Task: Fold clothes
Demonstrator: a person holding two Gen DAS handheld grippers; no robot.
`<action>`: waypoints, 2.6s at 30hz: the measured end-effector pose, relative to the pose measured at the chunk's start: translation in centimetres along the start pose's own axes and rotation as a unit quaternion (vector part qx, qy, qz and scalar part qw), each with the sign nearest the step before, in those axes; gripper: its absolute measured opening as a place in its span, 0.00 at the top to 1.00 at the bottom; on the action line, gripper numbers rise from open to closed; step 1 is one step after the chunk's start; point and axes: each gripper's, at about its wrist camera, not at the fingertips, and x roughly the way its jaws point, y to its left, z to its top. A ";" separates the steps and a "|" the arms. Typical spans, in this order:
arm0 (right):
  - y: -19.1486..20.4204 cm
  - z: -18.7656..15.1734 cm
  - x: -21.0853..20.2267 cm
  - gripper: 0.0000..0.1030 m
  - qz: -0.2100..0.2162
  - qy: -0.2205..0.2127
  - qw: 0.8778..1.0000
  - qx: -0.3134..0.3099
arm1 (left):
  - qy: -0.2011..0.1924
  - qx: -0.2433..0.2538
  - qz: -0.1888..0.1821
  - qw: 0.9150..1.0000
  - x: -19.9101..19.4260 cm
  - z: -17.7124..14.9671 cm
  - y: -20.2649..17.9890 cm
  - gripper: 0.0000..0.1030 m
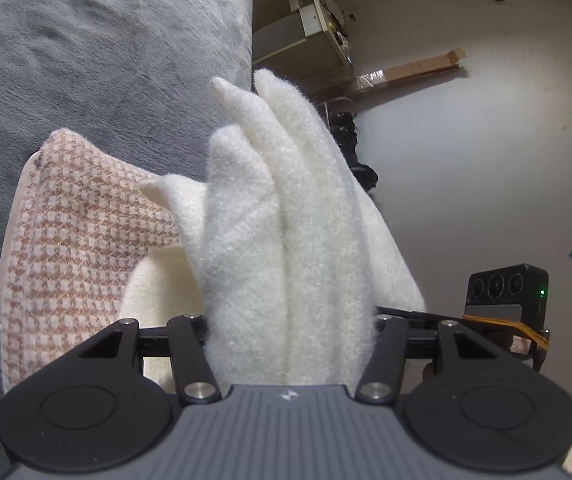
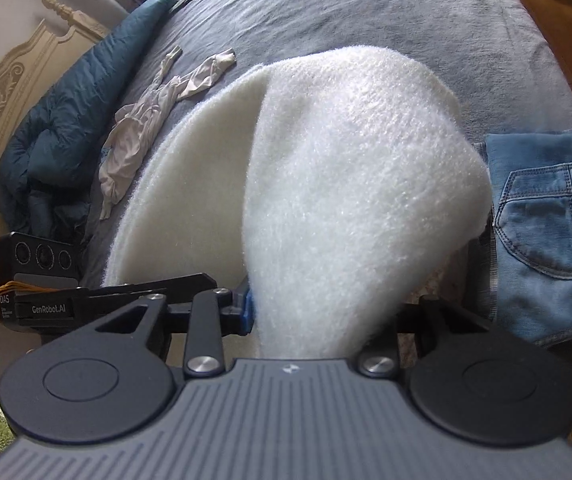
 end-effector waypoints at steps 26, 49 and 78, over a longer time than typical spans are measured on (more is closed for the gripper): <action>-0.3 6.2 2.7 0.68 0.113 0.108 0.976 -0.153 | -0.197 -0.106 0.141 0.964 -0.6 -4.2 -3.7 0.46; 2.4 12.0 -5.4 0.68 0.177 0.216 0.892 -0.357 | -0.371 -0.210 0.202 0.881 2.3 -9.8 -19.0 0.46; 13.2 20.2 -8.7 0.68 0.303 0.295 0.695 -0.581 | -0.584 -0.322 0.262 0.698 5.7 -8.5 -32.6 0.44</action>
